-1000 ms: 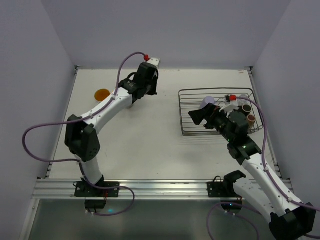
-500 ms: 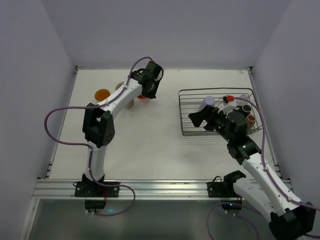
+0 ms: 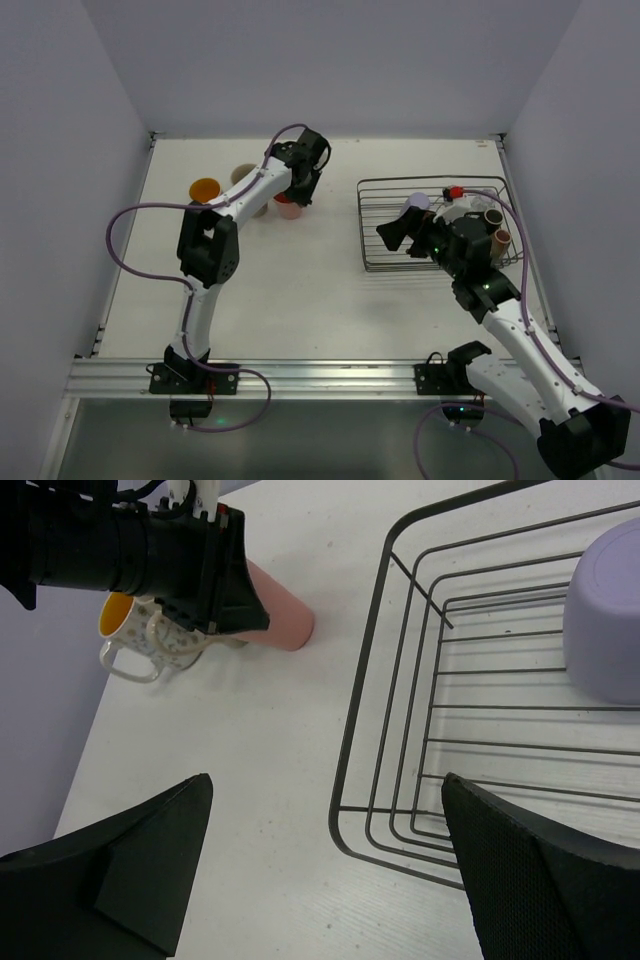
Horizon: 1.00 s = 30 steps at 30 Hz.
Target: Unload the cups from the dish rack
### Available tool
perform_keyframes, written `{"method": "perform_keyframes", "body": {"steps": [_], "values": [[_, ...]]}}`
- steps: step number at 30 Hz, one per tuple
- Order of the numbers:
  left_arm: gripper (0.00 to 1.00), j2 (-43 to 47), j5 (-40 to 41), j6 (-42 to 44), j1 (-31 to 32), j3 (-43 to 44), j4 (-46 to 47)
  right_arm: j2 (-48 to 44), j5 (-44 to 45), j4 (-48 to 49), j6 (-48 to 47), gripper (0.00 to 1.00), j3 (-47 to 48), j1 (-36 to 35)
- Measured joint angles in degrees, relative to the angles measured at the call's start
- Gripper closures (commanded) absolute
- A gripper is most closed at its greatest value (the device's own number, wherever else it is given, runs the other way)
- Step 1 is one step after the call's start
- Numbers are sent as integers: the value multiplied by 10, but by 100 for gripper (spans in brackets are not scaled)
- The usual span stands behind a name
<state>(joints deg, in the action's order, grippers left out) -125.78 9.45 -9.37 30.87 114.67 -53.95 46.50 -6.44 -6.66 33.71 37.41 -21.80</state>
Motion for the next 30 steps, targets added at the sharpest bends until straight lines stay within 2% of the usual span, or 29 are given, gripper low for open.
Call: {"method": "perform_keyframes", "body": {"steps": [1, 3, 4, 6, 7, 8, 15, 18, 22, 26, 30], "values": [[66, 0, 1, 1, 0, 0, 0, 2, 3, 0, -2, 1, 3, 0], [59, 0, 3, 2, 0, 0, 0, 5, 11, -2, -6, 1, 11, 0], [52, 0, 4, 2, 0, 0, 0, 7, 13, -3, -8, 1, 14, 0], [46, 0, 6, 2, 0, 0, 1, 12, 21, -9, -14, 1, 23, 0], [38, 0, 8, 2, 0, 0, 1, 17, 27, -13, -17, 1, 29, 0], [35, 0, 10, 2, 0, 0, 1, 22, 33, -17, -20, 1, 34, 0], [5, 20, 19, -2, 0, 0, 8, 74, 120, -51, -56, 1, 77, 0], [0, 54, 19, -7, 0, -2, 22, 98, 151, -67, -72, 1, 96, 0], [0, 141, 16, -16, 0, -31, 67, 144, 190, -76, -95, 1, 123, 10], [0, 269, -2, -27, 2, -117, 135, 195, 220, -90, -107, 1, 143, 26], [0, 413, -54, -52, 12, -232, 230, 248, 236, -102, -116, 1, 170, 33]]}}
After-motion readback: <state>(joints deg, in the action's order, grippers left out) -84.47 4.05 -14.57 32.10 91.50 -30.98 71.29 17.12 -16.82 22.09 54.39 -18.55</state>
